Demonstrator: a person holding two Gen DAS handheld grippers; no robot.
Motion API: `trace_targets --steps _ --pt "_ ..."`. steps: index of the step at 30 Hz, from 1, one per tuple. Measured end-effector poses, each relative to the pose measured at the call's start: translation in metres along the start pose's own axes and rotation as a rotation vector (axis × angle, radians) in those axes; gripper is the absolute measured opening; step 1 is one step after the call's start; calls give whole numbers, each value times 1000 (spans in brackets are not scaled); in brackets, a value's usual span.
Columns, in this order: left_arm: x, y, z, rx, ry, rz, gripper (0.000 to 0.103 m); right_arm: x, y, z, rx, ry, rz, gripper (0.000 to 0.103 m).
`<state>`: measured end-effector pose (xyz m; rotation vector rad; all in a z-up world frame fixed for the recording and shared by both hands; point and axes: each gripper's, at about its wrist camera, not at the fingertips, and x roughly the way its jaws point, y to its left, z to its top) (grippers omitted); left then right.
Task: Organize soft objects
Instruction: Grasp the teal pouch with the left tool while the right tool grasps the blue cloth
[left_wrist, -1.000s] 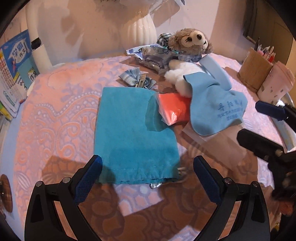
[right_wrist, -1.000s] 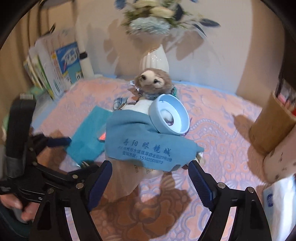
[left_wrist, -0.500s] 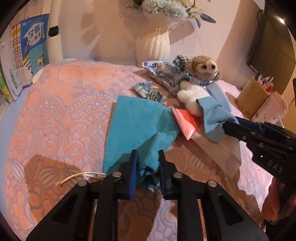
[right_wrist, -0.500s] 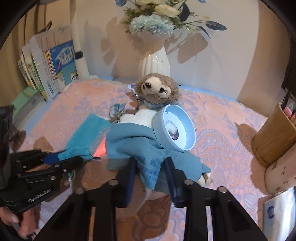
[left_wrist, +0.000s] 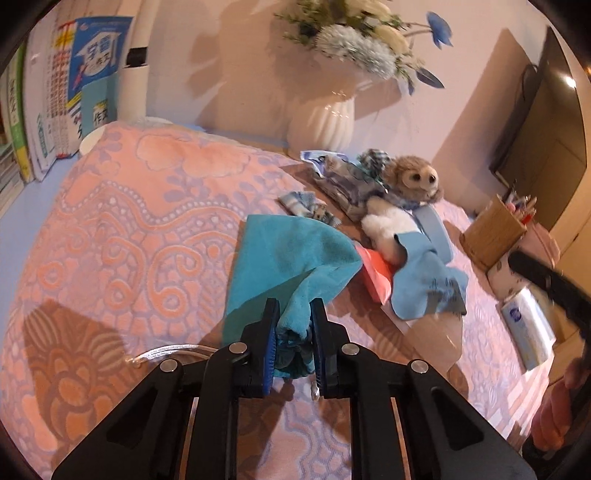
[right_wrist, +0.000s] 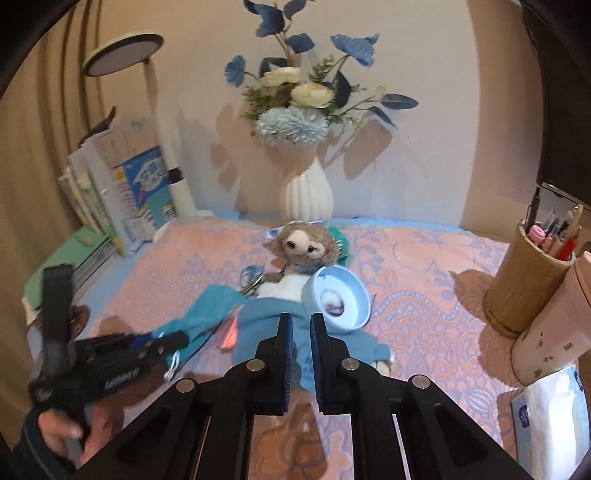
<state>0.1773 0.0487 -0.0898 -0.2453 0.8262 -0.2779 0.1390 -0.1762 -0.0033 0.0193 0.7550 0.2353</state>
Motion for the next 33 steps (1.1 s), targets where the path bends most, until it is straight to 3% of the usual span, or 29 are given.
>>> trace_targets --steps 1,3,4,5,8,11,12,13,16,18,19,22,26,33 --pt "-1 1 1 -8 -7 -4 14 4 2 -2 -12 32 13 13" --pt "-3 4 1 -21 -15 -11 14 17 12 -6 -44 81 3 31" --pt "-3 4 1 -26 -17 -11 14 22 17 -8 -64 87 -11 49" --pt "-4 5 1 -31 -19 -12 14 28 23 -11 -94 96 -24 55" --pt "-4 8 1 -44 -18 -22 14 51 41 -17 -179 138 -60 55" --pt "-3 10 1 -52 -14 -33 14 76 51 -20 -262 177 -175 55" --pt "-3 10 1 -53 -14 -35 14 80 51 -20 -274 178 -211 54" --pt "-3 10 1 -54 -14 -36 14 82 48 -19 -263 174 -218 47" --pt "-3 11 1 -56 -14 -39 14 72 28 -10 -142 158 -106 30" --pt "-2 11 0 -58 -9 -40 14 63 9 -5 -38 140 -16 30" --pt "-2 10 0 -58 -7 -39 14 62 3 -3 -6 136 -5 30" --pt "-1 10 0 -54 -6 -37 14 63 -15 -1 60 141 5 10" --pt "-1 11 0 -55 -3 -39 14 52 -25 -2 144 118 124 10" --pt "-3 9 0 -52 -12 -34 14 10 -48 -4 271 -4 220 5"
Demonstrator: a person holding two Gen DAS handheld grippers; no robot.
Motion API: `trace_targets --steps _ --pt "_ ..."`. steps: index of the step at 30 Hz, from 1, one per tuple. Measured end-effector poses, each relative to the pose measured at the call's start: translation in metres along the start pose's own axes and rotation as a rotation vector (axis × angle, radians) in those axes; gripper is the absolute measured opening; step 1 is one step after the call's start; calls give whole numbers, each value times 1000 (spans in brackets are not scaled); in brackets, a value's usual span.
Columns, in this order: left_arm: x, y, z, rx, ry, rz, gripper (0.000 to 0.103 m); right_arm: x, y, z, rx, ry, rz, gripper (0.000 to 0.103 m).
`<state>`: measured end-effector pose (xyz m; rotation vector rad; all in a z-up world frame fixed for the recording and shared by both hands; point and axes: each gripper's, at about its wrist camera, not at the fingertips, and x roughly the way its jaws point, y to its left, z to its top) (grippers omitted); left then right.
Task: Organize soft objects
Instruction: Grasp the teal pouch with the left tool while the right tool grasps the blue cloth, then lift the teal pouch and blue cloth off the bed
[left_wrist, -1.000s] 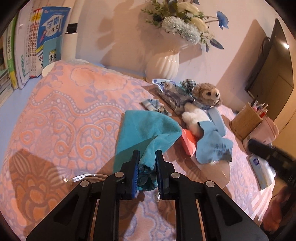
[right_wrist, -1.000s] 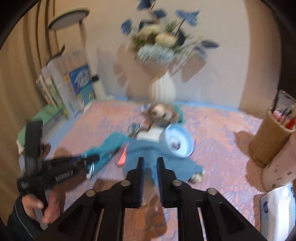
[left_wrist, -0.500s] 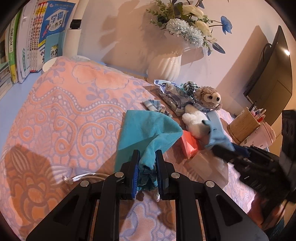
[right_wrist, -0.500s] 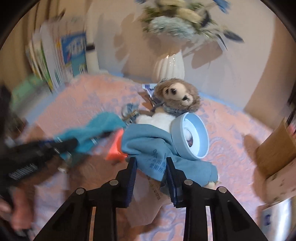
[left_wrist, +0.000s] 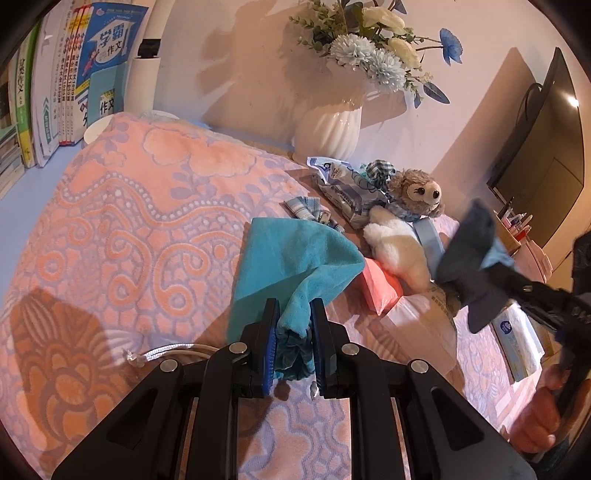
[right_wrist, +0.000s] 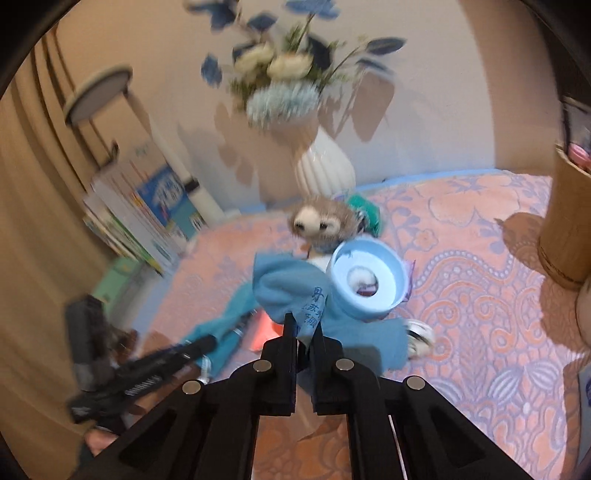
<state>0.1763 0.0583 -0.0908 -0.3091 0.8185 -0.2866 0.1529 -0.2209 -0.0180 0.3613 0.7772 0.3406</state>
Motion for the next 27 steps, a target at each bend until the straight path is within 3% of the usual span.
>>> trace_targets --steps 7,11,13,17,18,21,22,24,25,26,27 --pt "-24 -5 -6 -23 29 -61 12 -61 -8 -14 3 -16 -33 5" --pt "-49 -13 -17 -35 80 -101 12 -65 -17 -32 -1 92 -91 5" --pt "-49 -16 -21 -20 105 -41 13 -55 -24 -45 -11 165 -160 5" --pt "-25 -17 -21 61 110 180 20 -35 -40 -66 7 237 -239 5" --pt "-18 -16 -21 75 115 225 34 -34 -44 -70 9 250 -254 5" --pt "-5 -13 -19 92 125 302 51 -34 -53 -76 20 276 -273 7" --pt "-3 -11 -18 92 137 313 63 -38 -56 -76 30 271 -259 9" --pt "-2 -5 -16 74 145 339 78 -48 -59 -73 42 255 -239 16" --pt "-2 -2 -16 57 143 332 80 -50 -60 -72 43 249 -238 31" --pt "-2 2 -16 44 145 315 81 -54 -60 -70 42 232 -247 54" --pt "-1 2 -16 45 146 307 82 -56 -60 -70 42 219 -256 64"
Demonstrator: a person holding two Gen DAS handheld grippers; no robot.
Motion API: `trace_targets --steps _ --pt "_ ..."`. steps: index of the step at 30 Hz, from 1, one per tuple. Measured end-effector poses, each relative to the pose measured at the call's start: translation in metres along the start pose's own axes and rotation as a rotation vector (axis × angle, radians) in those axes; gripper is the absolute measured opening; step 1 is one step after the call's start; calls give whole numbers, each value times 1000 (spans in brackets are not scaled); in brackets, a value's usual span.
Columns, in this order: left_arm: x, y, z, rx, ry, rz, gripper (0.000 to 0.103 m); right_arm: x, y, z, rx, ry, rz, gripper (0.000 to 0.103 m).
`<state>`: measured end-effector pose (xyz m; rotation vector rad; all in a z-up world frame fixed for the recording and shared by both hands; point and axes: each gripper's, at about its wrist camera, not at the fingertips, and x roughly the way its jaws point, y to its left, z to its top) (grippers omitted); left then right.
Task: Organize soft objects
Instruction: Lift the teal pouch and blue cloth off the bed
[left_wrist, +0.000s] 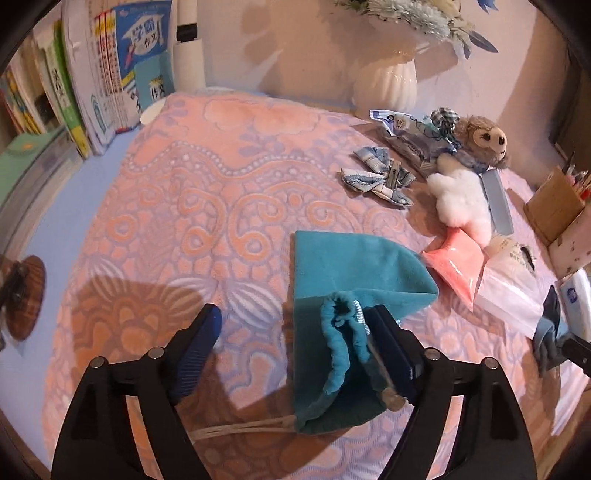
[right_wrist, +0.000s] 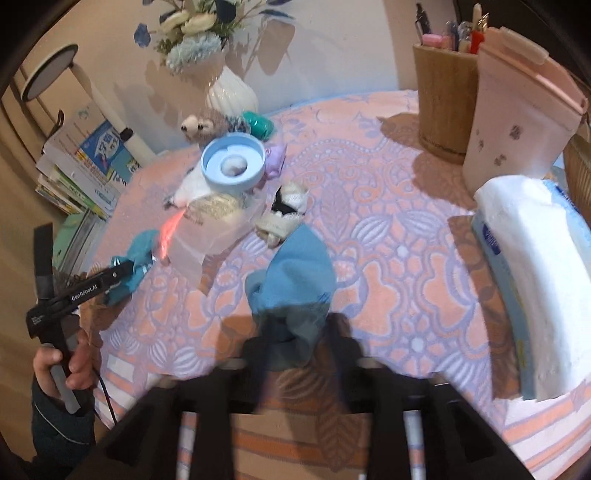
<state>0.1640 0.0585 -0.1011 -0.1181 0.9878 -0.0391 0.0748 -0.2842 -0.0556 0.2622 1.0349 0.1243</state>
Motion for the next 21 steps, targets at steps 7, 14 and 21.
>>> trace_targets --steps 7,14,21 --pt "4 -17 -1 79 0 21 75 10 12 4 -9 4 32 79" --pt "-6 -32 -8 119 -34 -47 22 42 40 -1 -166 10 -201 71" --pt "-37 -21 -6 4 -110 -247 17 24 37 -1 -180 -50 -184 13"
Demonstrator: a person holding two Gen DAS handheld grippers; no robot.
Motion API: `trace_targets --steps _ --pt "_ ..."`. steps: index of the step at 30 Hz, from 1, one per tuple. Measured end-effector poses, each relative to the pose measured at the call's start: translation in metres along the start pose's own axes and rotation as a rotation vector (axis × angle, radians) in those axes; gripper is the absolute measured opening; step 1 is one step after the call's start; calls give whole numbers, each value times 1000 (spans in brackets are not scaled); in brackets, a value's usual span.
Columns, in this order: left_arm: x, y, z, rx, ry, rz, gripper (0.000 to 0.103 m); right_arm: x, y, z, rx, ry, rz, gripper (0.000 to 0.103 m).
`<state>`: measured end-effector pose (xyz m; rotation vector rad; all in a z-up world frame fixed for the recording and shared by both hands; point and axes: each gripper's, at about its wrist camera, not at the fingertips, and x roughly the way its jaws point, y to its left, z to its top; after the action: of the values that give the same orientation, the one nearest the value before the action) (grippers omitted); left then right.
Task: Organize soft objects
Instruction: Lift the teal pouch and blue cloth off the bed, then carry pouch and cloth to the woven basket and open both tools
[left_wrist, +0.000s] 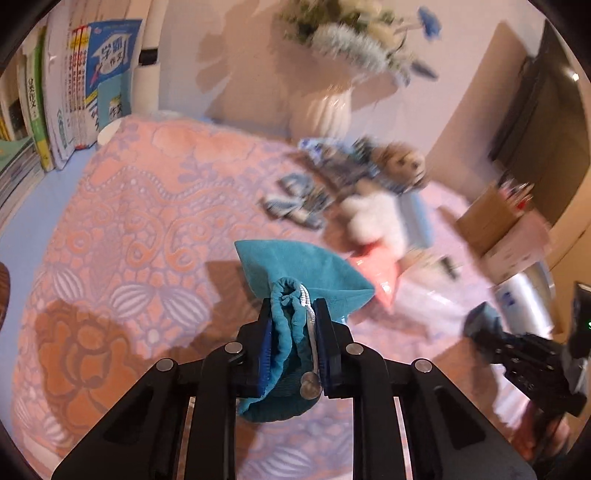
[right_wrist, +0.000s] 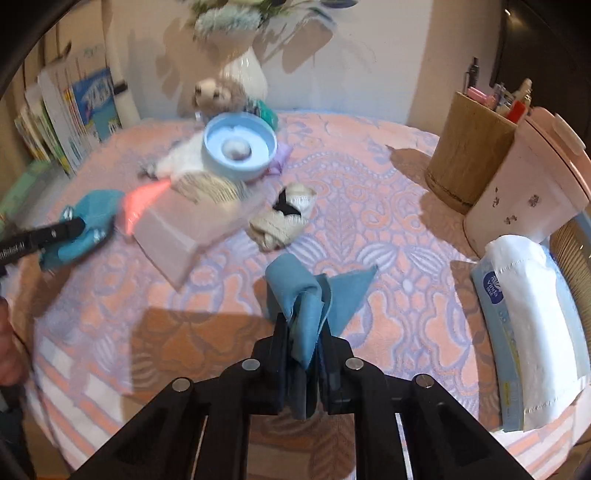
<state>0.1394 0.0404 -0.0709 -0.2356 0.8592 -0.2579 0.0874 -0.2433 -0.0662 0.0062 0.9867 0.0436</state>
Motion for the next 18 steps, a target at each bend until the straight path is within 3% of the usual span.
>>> trace_targets --steps 8,18 --pt "-21 -14 4 -6 -36 -69 17 -37 -26 6 60 -89 19 13" --pt "-68 -92 27 131 -171 -194 17 -95 -61 13 145 -243 70 13"
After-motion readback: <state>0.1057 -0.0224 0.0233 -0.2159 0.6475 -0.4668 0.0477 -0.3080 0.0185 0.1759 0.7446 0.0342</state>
